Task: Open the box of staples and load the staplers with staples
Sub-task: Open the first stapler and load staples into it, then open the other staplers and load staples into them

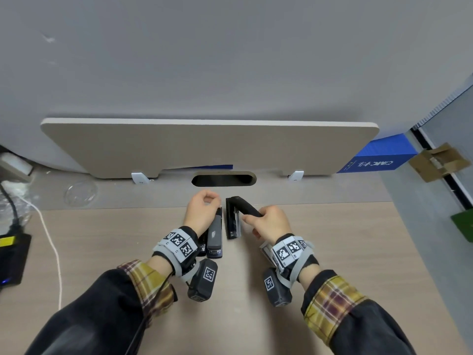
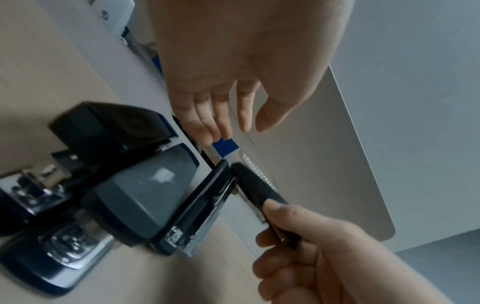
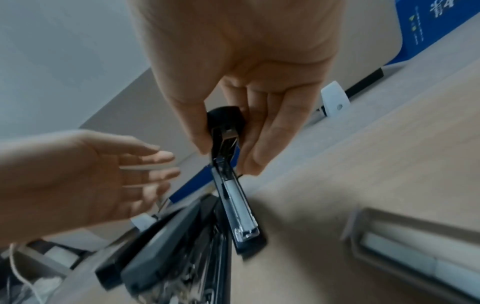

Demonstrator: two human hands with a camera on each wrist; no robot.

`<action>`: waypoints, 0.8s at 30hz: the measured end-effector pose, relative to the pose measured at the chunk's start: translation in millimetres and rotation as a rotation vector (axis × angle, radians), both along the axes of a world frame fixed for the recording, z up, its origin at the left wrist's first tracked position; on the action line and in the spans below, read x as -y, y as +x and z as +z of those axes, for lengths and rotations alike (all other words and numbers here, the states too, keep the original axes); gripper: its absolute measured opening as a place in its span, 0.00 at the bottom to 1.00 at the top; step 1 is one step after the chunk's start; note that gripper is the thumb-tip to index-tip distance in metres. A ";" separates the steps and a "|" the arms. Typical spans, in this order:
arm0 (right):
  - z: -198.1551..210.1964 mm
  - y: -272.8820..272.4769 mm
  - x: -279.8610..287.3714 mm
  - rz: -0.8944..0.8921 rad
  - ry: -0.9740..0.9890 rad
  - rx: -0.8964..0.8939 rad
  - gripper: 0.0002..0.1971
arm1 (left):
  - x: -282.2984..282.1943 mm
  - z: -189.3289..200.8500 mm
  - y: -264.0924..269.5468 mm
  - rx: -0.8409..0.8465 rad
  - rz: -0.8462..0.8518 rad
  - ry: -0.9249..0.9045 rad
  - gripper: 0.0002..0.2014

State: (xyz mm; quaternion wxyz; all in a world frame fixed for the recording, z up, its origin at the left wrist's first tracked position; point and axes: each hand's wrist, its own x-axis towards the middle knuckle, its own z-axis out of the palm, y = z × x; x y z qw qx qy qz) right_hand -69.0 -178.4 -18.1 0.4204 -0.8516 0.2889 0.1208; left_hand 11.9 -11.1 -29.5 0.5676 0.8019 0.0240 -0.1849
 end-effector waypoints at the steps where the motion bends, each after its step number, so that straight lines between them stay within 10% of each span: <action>1: -5.6 -0.1 -4.6 -0.011 -0.033 -0.004 0.20 | -5.6 -2.0 2.1 0.005 0.014 0.018 0.05; 24: -75.1 -9.7 -68.2 0.211 -0.653 -0.046 0.20 | -39.6 -20.5 -5.0 0.057 0.001 0.078 0.06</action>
